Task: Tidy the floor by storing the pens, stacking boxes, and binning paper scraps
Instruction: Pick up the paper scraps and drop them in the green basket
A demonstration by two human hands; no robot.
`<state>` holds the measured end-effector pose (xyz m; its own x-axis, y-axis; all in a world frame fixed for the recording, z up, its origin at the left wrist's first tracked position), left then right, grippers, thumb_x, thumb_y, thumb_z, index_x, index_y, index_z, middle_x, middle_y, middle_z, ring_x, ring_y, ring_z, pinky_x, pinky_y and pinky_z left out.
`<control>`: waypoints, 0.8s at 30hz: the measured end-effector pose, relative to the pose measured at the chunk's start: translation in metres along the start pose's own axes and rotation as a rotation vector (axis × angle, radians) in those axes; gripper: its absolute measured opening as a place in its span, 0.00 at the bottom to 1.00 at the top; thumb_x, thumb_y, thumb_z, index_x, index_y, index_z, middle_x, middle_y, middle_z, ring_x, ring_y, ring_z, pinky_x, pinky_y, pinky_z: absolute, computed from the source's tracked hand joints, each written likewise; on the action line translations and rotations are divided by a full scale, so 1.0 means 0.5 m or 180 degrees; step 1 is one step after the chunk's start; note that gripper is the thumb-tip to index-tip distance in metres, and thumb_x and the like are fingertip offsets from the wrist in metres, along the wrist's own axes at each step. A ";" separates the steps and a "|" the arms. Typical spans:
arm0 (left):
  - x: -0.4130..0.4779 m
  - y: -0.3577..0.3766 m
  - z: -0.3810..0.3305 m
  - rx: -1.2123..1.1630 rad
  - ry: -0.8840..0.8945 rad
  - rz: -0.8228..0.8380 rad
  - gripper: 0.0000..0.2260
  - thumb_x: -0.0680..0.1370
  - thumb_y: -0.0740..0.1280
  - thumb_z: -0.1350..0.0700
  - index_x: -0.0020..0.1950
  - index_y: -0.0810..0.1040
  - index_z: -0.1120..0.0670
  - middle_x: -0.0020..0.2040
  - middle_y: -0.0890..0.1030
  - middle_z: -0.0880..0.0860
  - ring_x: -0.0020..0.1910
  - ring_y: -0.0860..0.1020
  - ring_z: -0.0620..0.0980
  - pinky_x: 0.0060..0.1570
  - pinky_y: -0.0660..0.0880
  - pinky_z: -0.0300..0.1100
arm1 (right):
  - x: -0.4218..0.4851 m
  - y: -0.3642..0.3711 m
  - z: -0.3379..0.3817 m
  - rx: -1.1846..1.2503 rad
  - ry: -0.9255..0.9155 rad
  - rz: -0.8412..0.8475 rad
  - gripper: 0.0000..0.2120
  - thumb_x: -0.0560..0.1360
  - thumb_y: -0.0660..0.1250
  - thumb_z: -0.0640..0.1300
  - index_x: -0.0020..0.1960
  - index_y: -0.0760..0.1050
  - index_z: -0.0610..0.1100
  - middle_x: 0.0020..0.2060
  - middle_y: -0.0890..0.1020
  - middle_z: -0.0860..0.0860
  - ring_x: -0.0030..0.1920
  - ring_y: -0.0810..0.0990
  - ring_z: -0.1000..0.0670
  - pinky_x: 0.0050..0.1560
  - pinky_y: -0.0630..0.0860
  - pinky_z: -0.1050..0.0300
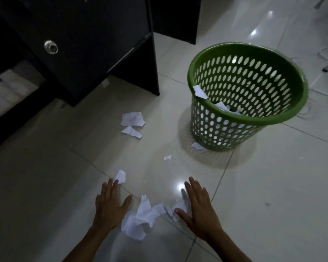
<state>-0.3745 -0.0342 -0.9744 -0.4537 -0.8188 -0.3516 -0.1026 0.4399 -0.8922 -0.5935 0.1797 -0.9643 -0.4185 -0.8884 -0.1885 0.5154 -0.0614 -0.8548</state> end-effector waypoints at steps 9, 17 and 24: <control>0.079 0.073 -0.028 -0.0235 0.0003 -0.0210 0.44 0.69 0.42 0.27 0.78 0.48 0.52 0.79 0.45 0.51 0.78 0.44 0.53 0.74 0.46 0.57 | 0.167 0.006 0.003 -0.0221 -0.0179 0.0028 0.40 0.75 0.49 0.70 0.78 0.50 0.45 0.77 0.46 0.50 0.77 0.46 0.47 0.75 0.45 0.47; 0.098 0.117 -0.062 0.0422 -0.0076 -0.0539 0.37 0.74 0.52 0.33 0.77 0.59 0.53 0.78 0.58 0.54 0.76 0.57 0.58 0.71 0.54 0.62 | 0.525 -0.037 0.099 -0.0479 -0.0488 0.0051 0.42 0.75 0.53 0.68 0.79 0.45 0.45 0.78 0.44 0.48 0.78 0.42 0.46 0.75 0.42 0.46; 0.102 0.147 -0.040 0.0740 -0.0082 -0.0675 0.38 0.73 0.53 0.32 0.77 0.57 0.54 0.78 0.55 0.55 0.77 0.55 0.59 0.72 0.53 0.63 | 0.721 0.005 0.222 -0.0555 -0.0759 0.0135 0.39 0.78 0.54 0.64 0.79 0.42 0.46 0.78 0.44 0.48 0.78 0.42 0.46 0.76 0.43 0.42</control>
<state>-0.4230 -0.0365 -1.0522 -0.4209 -0.8937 -0.1551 0.0140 0.1646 -0.9863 -0.6601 -0.1914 -0.9805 -0.2012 -0.9716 -0.1246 0.3839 0.0388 -0.9226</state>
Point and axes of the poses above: each hand's wrist, its own x-axis towards the middle knuckle, its own y-axis out of the palm, z = x × y, the point moved 4 cm from there along x, towards the middle knuckle
